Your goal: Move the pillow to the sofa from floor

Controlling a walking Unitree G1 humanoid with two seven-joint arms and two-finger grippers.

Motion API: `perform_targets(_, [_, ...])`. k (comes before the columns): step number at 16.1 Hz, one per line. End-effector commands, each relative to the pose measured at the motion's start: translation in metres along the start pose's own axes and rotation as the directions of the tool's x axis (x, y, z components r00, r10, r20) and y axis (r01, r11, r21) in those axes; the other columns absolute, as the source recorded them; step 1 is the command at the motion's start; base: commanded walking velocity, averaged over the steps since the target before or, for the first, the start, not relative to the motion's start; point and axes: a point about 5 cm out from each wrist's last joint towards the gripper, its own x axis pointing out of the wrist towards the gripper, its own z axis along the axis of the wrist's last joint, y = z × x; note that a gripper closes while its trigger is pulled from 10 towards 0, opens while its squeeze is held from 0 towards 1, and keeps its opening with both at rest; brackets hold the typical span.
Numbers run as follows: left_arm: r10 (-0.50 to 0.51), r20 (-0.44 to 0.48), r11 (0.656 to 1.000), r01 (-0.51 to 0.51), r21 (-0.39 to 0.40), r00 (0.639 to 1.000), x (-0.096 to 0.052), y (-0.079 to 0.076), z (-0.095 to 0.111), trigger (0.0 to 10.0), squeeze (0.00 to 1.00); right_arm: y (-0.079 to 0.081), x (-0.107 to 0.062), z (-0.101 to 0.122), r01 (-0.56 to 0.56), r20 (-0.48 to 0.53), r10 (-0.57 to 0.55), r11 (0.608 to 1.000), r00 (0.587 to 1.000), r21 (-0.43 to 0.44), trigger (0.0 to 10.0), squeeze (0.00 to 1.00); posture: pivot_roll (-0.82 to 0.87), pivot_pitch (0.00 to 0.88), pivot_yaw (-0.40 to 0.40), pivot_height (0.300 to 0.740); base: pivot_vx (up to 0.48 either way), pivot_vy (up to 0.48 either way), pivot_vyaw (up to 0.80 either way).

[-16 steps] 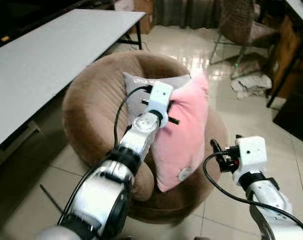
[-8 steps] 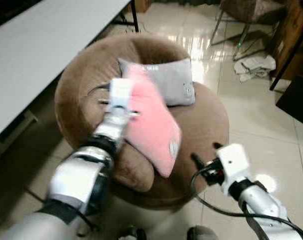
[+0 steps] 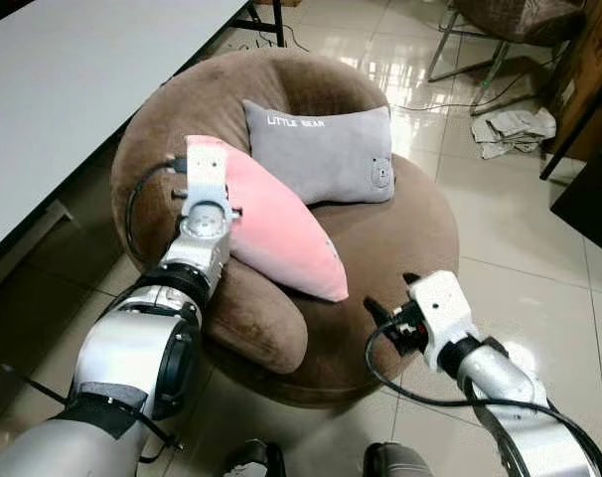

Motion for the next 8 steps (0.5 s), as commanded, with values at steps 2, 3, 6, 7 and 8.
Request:
perform_targets(2, [0.003,0.071,1.0,-0.003,-0.006,0.997,0.003,0.008,0.014,10.0,1.0,-0.001,0.003,0.002,0.001,0.021,-0.001,1.0,1.0,-0.004,10.0,0.0,-0.08,0.139,0.08,0.74,0.0,0.0,0.0])
perform_targets(3, [-0.007,0.091,1.0,0.008,-0.01,0.996,0.003,0.01,0.014,10.0,1.0,-0.002,0.005,0.003,0.008,0.029,-0.008,1.0,1.0,-0.006,10.0,0.0,-0.08,0.138,0.079,0.74,0.0,0.0,0.0])
perform_targets(6, [-0.031,0.16,0.992,0.05,-0.116,0.987,0.002,0.018,0.015,10.0,1.0,-0.003,0.008,0.005,0.015,0.046,-0.015,1.0,0.999,-0.007,10.0,0.0,-0.07,0.126,0.079,0.74,0.0,0.0,0.0])
perform_targets(7, [0.006,0.202,0.987,0.027,-0.161,0.979,0.0,0.03,0.013,10.0,1.0,-0.003,0.008,0.005,0.043,0.048,-0.043,0.999,0.998,0.004,10.0,0.0,-0.07,0.114,0.082,0.74,0.0,0.0,0.0])
perform_targets(8, [0.016,0.207,0.985,0.02,-0.169,0.978,0.0,0.034,0.011,10.0,0.11,-0.004,0.009,0.004,0.056,0.042,-0.056,0.998,0.998,0.006,10.0,0.0,-0.07,0.098,0.083,0.74,0.0,0.0,0.0])
